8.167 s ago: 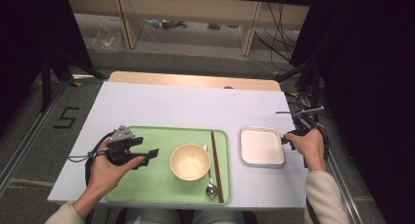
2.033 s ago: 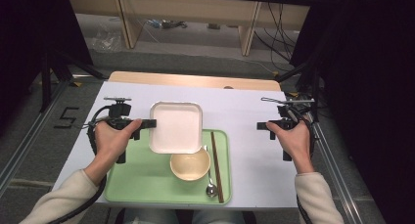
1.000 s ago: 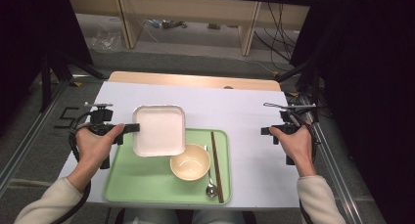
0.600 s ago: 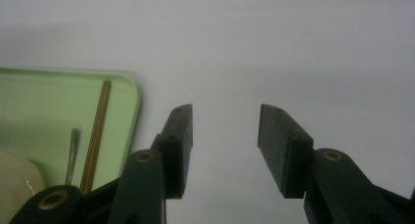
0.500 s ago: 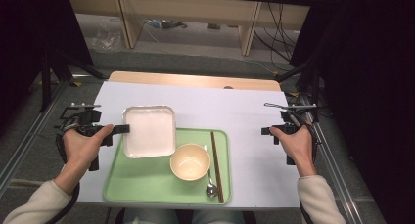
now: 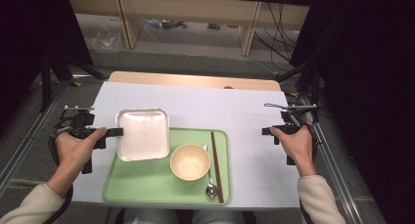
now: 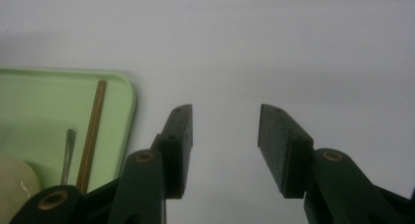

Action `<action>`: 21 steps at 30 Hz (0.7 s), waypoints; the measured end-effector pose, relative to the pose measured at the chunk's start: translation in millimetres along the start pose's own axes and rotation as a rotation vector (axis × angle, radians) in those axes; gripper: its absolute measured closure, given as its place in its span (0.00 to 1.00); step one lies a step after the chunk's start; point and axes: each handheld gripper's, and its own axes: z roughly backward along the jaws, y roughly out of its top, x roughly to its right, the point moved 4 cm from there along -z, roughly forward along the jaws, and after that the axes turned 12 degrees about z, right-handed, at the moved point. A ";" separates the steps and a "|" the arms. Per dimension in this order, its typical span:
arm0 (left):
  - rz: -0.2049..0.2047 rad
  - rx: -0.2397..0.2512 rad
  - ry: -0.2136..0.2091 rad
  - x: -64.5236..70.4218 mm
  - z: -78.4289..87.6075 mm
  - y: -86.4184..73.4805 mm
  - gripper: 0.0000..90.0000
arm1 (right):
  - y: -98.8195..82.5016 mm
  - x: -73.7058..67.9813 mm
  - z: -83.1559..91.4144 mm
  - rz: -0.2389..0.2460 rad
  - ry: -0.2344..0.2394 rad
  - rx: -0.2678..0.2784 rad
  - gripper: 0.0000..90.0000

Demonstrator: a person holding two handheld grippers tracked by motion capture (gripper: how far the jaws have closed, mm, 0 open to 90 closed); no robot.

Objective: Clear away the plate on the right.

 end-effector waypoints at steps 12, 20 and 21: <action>0.022 -0.018 0.018 -13.6 2.8 -3.5 0.93 | -0.4 1.6 -1.2 0.012 0.007 0.004 0.64; 0.020 -0.036 0.031 -19.9 2.7 -7.3 0.93 | 0.3 1.2 -1.9 0.007 0.010 0.013 0.64; 0.013 -0.037 0.032 -21.1 2.4 -7.5 0.93 | 0.3 1.2 -1.9 0.007 0.010 0.013 0.64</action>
